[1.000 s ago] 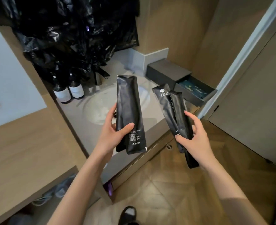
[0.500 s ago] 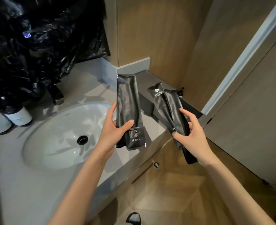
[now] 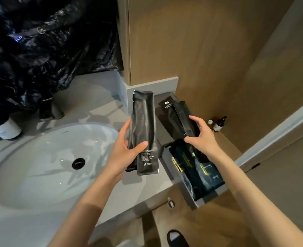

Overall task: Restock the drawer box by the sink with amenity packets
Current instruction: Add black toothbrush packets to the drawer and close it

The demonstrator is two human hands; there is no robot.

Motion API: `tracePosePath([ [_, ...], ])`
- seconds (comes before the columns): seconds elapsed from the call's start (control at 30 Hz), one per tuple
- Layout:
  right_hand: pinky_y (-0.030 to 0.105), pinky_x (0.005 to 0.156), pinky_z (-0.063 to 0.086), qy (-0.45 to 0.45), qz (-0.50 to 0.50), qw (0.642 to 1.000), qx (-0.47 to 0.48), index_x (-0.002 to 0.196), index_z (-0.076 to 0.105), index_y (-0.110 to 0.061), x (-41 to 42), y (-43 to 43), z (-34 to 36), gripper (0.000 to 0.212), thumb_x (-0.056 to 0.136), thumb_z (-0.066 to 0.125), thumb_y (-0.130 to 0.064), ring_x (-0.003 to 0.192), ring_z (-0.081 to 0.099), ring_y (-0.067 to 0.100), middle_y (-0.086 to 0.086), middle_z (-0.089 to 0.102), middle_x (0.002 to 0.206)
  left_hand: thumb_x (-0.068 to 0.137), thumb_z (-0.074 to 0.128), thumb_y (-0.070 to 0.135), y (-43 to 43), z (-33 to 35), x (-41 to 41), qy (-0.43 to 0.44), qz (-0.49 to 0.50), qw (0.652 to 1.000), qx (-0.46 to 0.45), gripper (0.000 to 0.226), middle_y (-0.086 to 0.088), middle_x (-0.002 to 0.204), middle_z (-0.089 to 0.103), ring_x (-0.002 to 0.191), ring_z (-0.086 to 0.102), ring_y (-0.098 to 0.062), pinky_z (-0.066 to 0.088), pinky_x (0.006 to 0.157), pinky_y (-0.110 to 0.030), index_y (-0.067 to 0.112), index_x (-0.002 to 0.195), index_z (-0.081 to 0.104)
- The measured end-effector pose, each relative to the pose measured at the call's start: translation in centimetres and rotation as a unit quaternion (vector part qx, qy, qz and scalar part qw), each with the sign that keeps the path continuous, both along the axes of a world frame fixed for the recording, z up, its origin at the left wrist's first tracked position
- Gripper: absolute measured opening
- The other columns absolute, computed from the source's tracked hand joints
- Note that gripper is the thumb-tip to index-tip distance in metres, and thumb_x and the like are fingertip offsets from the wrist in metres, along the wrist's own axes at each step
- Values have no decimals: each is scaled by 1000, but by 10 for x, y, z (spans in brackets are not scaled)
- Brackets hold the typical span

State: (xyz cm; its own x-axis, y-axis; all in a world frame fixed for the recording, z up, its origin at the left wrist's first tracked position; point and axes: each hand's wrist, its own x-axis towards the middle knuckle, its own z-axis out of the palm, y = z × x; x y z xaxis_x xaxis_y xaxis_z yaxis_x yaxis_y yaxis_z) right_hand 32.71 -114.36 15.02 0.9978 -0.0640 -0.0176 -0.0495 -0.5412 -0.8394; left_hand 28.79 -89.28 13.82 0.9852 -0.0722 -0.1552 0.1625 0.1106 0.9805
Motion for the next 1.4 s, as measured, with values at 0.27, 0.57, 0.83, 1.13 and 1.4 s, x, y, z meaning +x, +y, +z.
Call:
tracePosePath([
  [0.27,25,82,43,61,145,987,-38,138,42,-28,94,-27,-22,71,77,72,-9,102,56,13,-2,57,126,77,76,13,-60,-7,5,31,150,988,-5,84,-8,135,56,117,60,-26,47,100,-52,47,140,32],
  [0.57,42,103,33,-2,234,944,-234,147,33,-23,134,-28,-37,73,85,66,-39,126,34,36,16,43,135,80,72,5,-108,0,-6,14,257,966,7,81,-15,132,57,110,64,-29,51,95,-50,34,144,32],
  [0.83,50,106,27,-50,231,926,-293,146,34,-31,120,-32,-21,67,87,56,-54,134,25,34,6,30,151,79,75,8,-113,10,-16,5,276,960,42,82,-10,138,53,119,58,-24,49,99,-47,49,137,35],
  [1.13,18,83,48,46,296,937,178,124,62,-25,21,-15,52,37,89,62,-36,100,63,3,-9,68,114,80,72,4,-121,27,-49,-72,200,976,53,79,-6,137,55,115,62,-16,52,96,-37,42,139,35],
  [1.4,23,73,57,57,248,930,266,107,70,-13,-28,-2,58,24,84,71,-15,93,71,12,-1,75,100,84,67,0,-121,34,-89,-129,139,970,149,79,23,142,45,129,48,-4,44,106,-34,29,147,28],
])
